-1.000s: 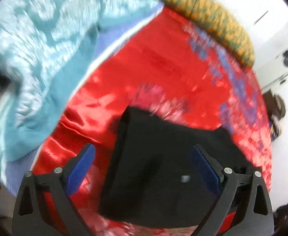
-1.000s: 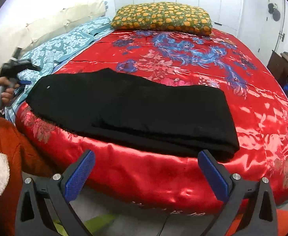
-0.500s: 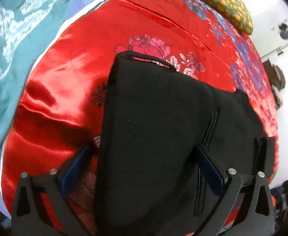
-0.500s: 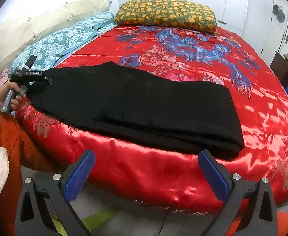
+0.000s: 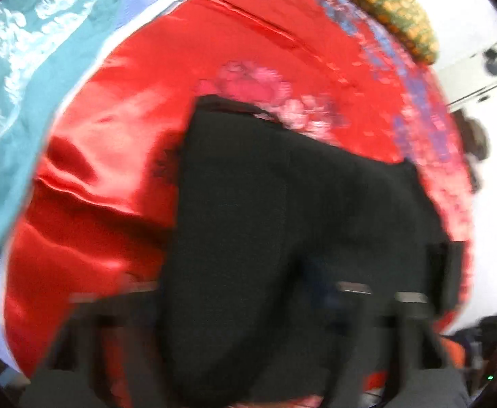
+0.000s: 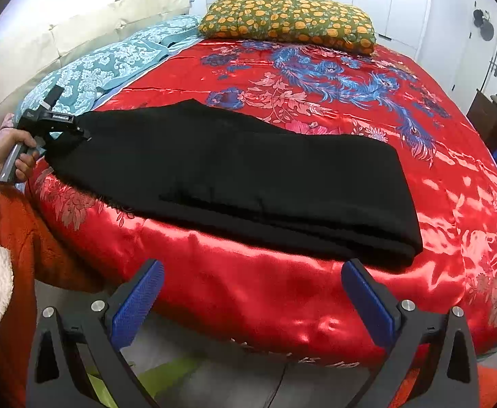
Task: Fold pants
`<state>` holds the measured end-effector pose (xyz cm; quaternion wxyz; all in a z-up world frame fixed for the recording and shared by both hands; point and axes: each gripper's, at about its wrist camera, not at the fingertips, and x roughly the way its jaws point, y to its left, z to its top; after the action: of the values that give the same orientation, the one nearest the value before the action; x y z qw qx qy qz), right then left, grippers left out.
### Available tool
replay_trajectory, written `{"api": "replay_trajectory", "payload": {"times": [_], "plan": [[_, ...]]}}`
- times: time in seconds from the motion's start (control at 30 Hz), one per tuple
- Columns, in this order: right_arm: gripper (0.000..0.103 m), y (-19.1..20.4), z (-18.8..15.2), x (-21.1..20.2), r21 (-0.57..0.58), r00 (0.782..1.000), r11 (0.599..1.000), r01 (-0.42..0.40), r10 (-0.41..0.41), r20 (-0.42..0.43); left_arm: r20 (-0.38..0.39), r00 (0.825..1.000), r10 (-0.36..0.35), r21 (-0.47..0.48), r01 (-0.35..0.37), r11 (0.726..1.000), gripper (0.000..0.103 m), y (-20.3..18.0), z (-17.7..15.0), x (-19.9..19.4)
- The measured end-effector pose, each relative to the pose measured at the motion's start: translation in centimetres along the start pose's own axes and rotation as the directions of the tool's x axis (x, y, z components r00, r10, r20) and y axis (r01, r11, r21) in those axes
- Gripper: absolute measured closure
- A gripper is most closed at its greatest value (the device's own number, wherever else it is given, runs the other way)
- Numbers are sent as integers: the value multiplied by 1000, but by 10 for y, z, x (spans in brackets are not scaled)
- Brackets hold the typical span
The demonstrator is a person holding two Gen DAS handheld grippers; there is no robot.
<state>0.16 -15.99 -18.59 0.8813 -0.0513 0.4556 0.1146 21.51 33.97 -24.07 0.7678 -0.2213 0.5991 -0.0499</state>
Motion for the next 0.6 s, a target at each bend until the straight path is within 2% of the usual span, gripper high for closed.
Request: {"api": "replay_trajectory", "payload": {"times": [0.07,0.13,0.2,0.27,0.3,0.33,0.47,0.53,0.6], "plan": [[0,-2,0,0,5,1000,1000,0,0,2,6,1000,11,-13,-11,1000,76,-6,-2,-9],[0,-5,0,0,16,1000,1000,-1,1,8,11,1000,-14,-69,15,998,81,-10,-4,-19],[0,-11,-1,-2,31,1000,1000,1,-1,16,33,996,-85,-126,89,988,82,-20,-7,-37],[0,-16,-3,-3,52,1000,999,0,-1,25,56,983,-176,-141,183,973,83,-37,-11,-54],[0,-20,-4,-4,67,1000,998,-3,1,31,63,970,-236,-145,243,959,83,-54,-15,-66],[0,-24,-4,-5,83,999,997,-8,5,36,65,964,-257,-143,264,954,83,-65,-17,-70],[0,-48,-5,-7,173,998,985,-28,17,62,39,937,-348,-80,350,933,83,-152,-36,-82],[0,-60,-6,-9,219,997,975,-32,16,74,24,926,-376,-53,377,925,83,-187,-45,-78],[0,-74,-8,-13,263,996,964,-39,15,90,-4,908,-419,-27,419,908,83,-234,-53,-65]]}}
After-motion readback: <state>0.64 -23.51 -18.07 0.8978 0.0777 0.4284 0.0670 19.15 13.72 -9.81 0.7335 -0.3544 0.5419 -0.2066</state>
